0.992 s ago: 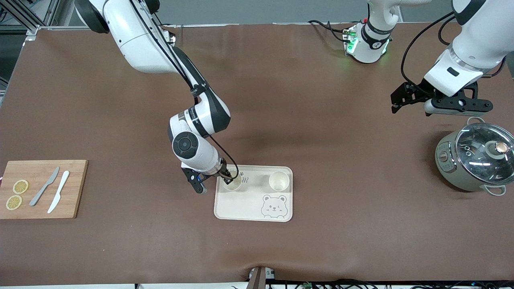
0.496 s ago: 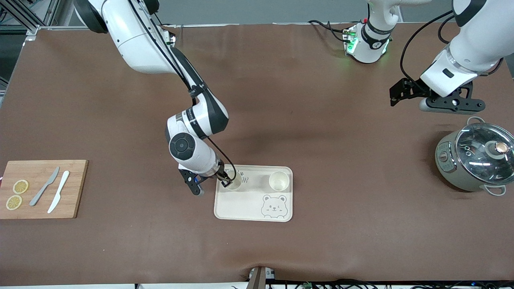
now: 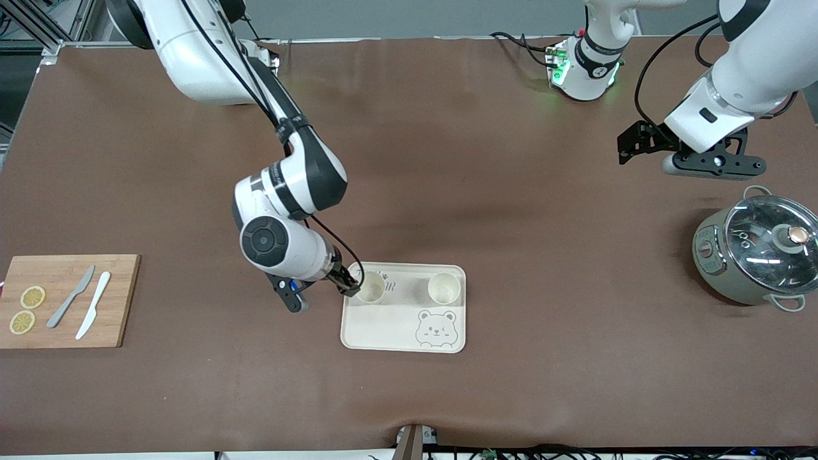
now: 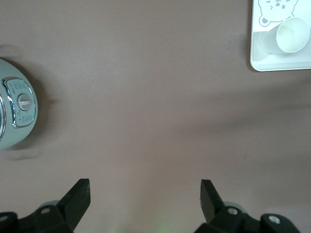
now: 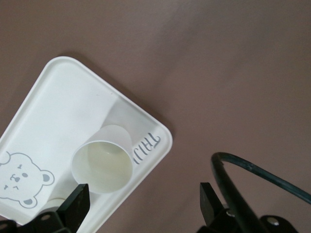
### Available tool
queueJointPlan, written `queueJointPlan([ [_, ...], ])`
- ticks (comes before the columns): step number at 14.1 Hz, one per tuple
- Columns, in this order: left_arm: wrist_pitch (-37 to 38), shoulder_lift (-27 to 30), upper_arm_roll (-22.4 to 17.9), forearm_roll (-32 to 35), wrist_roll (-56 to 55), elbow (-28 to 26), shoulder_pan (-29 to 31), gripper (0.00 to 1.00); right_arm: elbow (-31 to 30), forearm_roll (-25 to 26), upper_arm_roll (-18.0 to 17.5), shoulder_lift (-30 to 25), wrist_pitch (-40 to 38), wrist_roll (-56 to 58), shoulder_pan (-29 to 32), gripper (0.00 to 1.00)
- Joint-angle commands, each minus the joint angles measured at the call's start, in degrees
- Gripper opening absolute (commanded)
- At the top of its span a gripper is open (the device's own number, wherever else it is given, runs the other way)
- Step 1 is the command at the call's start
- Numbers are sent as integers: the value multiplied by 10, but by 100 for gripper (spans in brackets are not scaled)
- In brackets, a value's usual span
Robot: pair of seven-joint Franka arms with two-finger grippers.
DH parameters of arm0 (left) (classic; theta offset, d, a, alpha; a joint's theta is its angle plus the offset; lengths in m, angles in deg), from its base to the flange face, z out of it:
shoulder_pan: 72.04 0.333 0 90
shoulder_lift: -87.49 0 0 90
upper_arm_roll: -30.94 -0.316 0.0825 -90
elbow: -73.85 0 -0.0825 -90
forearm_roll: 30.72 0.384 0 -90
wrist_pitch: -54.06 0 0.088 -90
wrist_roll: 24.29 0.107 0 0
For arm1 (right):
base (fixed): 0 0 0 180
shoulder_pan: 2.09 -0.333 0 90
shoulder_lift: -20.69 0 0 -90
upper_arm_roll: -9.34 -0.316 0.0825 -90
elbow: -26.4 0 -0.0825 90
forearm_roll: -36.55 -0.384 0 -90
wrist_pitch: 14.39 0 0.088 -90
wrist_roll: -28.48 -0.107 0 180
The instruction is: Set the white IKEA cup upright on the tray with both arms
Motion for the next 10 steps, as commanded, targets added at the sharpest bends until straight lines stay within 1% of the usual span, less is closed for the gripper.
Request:
queueJointPlan([
  [1, 12, -2, 6, 3, -6, 10, 1, 100, 24, -9, -7, -12, -52, 15, 34, 100],
  [2, 12, -2, 7, 3, -6, 10, 1, 100, 19, -7, -4, -43, -66, 36, 38, 100],
  [3, 12, -2, 8, 3, -6, 10, 1, 100, 11, -5, -3, -60, -86, 53, 40, 100],
  [5, 7, -9, 8, 4, -6, 10, 2, 100, 5, -3, -2, -81, -132, 74, 63, 100],
  [8, 7, -9, 8, 4, -5, 12, 5, 100, 3, -4, -3, -111, -196, 137, 105, 100],
  [10, 7, -10, 8, 4, -5, 13, 7, 100, 3, -4, -6, -132, -221, 176, 135, 100],
])
